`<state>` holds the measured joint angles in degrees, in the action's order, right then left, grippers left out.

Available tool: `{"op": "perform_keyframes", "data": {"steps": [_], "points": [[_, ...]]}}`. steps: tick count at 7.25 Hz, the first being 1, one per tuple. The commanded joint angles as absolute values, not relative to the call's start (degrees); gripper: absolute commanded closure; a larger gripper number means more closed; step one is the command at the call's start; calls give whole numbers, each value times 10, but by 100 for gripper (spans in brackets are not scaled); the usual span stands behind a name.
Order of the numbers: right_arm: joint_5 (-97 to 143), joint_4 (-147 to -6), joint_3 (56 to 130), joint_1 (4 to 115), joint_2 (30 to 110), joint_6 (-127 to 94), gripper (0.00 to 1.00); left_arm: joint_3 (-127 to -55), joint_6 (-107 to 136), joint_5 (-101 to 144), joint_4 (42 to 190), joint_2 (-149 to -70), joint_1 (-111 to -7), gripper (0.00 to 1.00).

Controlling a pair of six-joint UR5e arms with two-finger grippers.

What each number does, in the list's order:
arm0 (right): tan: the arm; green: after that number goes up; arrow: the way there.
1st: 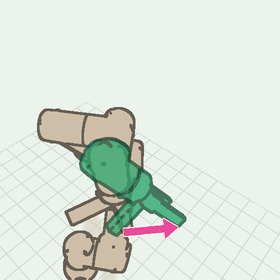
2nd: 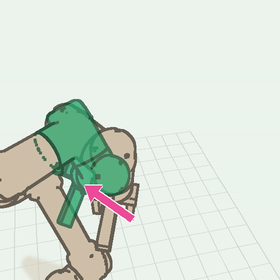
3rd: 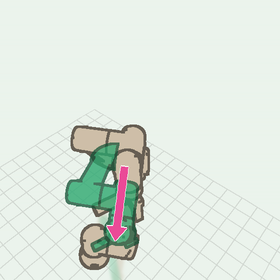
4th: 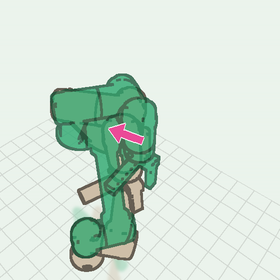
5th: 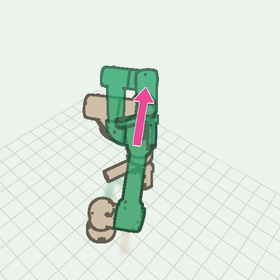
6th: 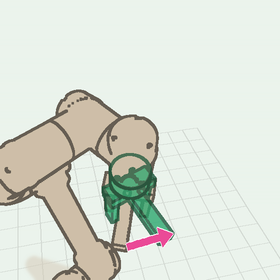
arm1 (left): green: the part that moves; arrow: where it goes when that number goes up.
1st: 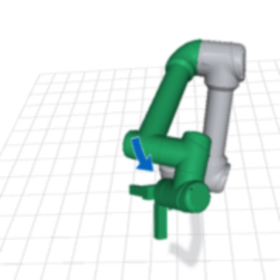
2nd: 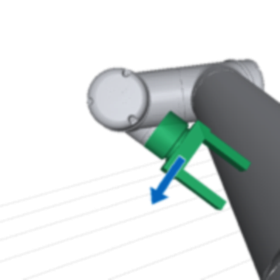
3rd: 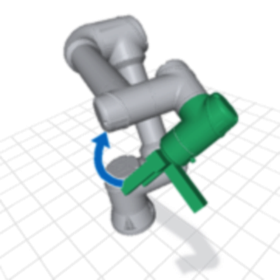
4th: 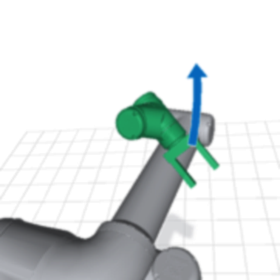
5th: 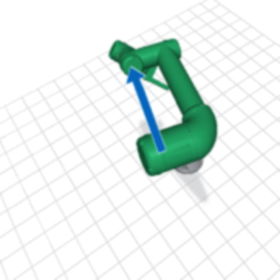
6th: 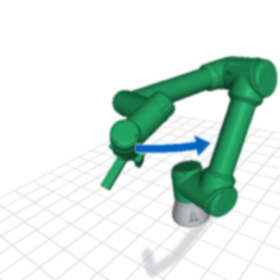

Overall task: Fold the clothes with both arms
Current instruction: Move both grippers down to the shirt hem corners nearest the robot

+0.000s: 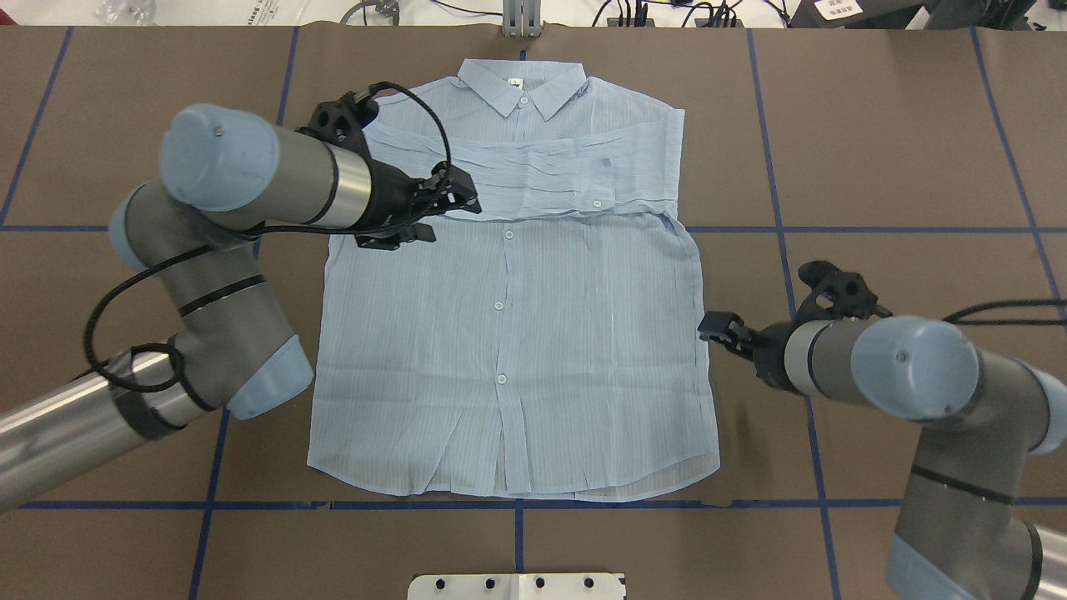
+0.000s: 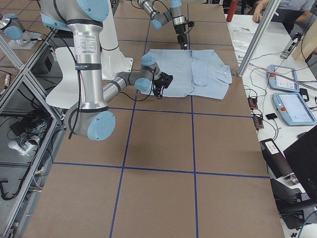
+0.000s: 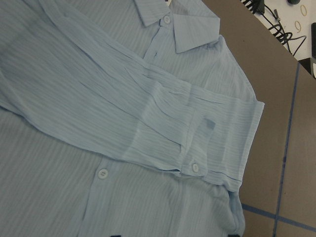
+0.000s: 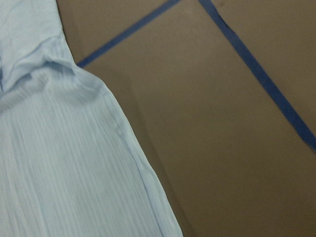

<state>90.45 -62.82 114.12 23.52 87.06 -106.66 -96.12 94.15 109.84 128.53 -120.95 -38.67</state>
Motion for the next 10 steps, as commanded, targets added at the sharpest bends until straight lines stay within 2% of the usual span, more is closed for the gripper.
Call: {"op": "perform_keyframes", "data": {"steps": [1, 3, 5, 6, 7, 10], "points": [[804, -642, 1160, 122, 903, -1189, 1, -1046, 925, 1086, 1286, -1125, -393, 23], [753, -767, 1199, 69, 887, -1217, 3, -1048, 925, 1084, 1284, -1122, -391, 26], [752, -771, 1196, 54, 884, -1219, 8, -1049, 925, 1080, 1284, -1121, -392, 26], [752, -773, 1195, 54, 878, -1219, 12, -1049, 925, 1063, 1283, -1117, -390, 26], [752, -773, 1194, 54, 877, -1219, 24, -1049, 925, 1058, 1283, -1117, -388, 26], [751, -773, 1187, 53, 867, -1218, 31, -1048, 926, 1058, 1283, -1116, -388, 25]]}}
